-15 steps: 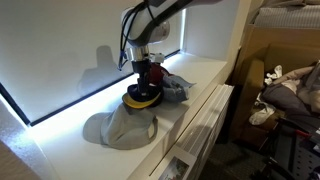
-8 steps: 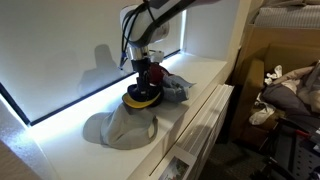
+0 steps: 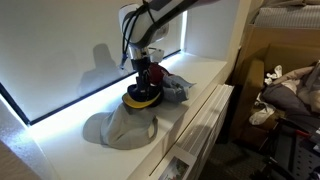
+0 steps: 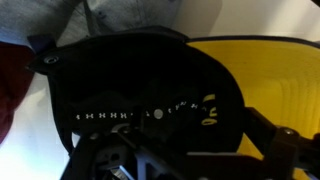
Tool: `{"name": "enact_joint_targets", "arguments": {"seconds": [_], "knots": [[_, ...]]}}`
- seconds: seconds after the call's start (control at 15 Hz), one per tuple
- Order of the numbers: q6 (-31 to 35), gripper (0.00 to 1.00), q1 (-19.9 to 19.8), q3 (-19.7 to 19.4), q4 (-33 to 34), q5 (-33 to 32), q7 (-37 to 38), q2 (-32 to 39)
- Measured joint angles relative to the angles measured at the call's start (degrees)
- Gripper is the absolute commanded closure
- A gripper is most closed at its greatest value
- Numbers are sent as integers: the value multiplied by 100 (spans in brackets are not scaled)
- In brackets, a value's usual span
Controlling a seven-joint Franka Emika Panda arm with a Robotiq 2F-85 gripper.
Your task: Move the black and beige caps to the right
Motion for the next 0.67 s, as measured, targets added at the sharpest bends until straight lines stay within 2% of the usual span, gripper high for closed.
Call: {"name": "enact_joint_targets", "arguments": {"seconds": [0.47,0.53,0.67], "knots": [[64,0,-105,-87,6,5,122,323],[64,25,-102,-86,7,5,122,328],[63,34,-81,-85,19,5,122,318]]}}
